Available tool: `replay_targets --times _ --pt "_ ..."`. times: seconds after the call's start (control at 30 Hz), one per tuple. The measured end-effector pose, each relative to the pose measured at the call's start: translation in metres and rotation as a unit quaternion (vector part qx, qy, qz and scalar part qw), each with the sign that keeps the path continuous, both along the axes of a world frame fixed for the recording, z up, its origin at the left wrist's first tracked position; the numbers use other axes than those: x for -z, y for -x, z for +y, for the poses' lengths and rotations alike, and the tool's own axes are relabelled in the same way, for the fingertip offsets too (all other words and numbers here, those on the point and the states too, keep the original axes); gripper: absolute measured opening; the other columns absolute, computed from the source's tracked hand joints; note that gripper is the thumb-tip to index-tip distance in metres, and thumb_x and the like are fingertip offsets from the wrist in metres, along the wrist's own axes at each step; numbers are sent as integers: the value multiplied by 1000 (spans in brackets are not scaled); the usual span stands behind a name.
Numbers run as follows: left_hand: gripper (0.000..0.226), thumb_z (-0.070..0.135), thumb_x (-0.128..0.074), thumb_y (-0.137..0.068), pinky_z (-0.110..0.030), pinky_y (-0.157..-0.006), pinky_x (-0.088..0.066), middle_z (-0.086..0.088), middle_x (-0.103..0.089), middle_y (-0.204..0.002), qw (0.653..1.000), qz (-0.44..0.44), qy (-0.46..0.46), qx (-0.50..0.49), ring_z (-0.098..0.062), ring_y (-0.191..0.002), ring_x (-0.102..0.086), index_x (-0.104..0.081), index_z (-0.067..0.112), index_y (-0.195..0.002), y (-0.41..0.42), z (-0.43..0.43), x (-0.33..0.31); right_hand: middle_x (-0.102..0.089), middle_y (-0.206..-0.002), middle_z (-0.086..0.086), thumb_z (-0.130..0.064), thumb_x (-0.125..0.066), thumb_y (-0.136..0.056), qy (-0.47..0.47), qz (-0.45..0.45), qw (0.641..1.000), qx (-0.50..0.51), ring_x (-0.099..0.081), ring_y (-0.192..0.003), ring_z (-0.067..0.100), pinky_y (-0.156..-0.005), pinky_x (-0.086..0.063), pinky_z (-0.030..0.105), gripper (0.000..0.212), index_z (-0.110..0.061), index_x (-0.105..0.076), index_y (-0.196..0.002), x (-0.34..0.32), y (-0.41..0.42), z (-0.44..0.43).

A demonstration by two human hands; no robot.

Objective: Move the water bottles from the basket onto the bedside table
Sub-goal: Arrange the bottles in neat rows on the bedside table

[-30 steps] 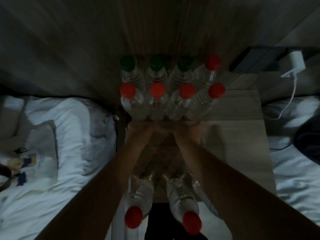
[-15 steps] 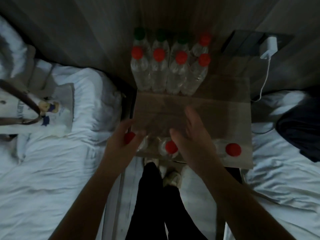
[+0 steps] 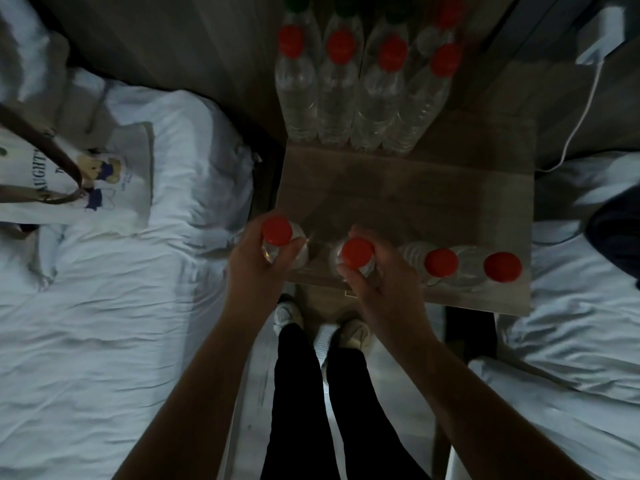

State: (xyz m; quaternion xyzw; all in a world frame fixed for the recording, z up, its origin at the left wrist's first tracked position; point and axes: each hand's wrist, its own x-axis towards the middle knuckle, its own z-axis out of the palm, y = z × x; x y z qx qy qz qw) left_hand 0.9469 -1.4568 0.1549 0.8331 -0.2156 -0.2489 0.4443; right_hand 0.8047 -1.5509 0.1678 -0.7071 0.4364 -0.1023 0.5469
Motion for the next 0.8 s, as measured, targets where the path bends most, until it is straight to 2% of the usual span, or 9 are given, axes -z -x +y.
replay_targets --times 0.1,0.2,0.3,0.37,0.43,0.53,0.67,0.73,0.8 --pt "37 44 -64 -73 -49 -87 -53 4 -65 -105 1000 9 19 -9 -13 -99 -63 -58 37 -109 -1 -2 5 -64 -109 -15 -32 -67 -85 1 -14 1000 17 -60 -102 -5 -90 -50 22 38 -37 -54 -121 3 -3 0" --pt "31 45 -64 -72 -42 -90 -53 14 -64 -103 999 18 26 -10 -5 -100 -61 -57 49 -103 -1 -2 5 -66 -110 -14 -35 -67 -83 -18 -32 999 40 -62 -106 3 -93 -52 38 33 -55 -55 -107 4 -11 3" --pt "30 46 -64 -72 -35 -90 -52 23 -63 -99 999 35 32 0 3 -98 -59 -55 55 -99 -2 -4 4 -66 -109 -12 -38 -67 -82 -32 -39 997 64 -63 -105 7 -91 -54 43 30 -48 -58 -108 7 -17 5" --pt "29 46 -64 -72 -32 -86 -53 18 -64 -99 999 39 37 8 1 -96 -60 -55 51 -98 -5 -5 5 -68 -104 -11 -29 -70 -83 -45 -53 993 92 -66 -98 6 -87 -56 39 29 -39 -61 -109 8 -21 4" --pt "31 41 -69 -72 -27 -81 -52 15 -64 -98 998 45 41 11 0 -93 -61 -56 47 -99 -13 -8 6 -70 -93 -9 -23 -72 -82 -51 -66 990 115 -67 -86 4 -78 -56 30 22 -33 -66 -100 8 -26 -1" --pt "32 26 -75 -76 -21 -77 -50 14 -65 -94 998 57 37 14 0 -88 -62 -58 37 -102 -26 -15 8 -71 -85 -6 -18 -73 -81 -53 -88 984 144 -67 -77 3 -69 -54 17 21 -38 -67 -84 6 -38 -10" --pt "35 25 -72 -79 -5 -71 -47 17 -64 -95 998 54 31 15 11 -85 -60 -60 29 -112 -44 -34 7 -70 -82 -12 -17 -73 -81 -16 -111 981 161 -64 -75 -4 -68 -52 12 24 -40 -66 -81 3 -64 -22" --pt "37 29 -70 -81 -8 -73 -48 15 -65 -100 998 49 36 27 6 -91 -61 -60 28 -116 -54 -47 3 -69 -79 -7 -15 -72 -82 8 -127 977 172 -63 -72 -1 -66 -52 15 20 -33 -65 -77 2 -79 -32" --pt "36 33 -69 -82 -8 -74 -48 15 -66 -103 997 47 55 39 5 -94 -62 -59 30 -116 -65 -61 0 -71 -81 -3 -16 -72 -82 33 -132 974 181 -66 -75 8 -70 -56 24 10 -24 -68 -81 4 -93 -41"
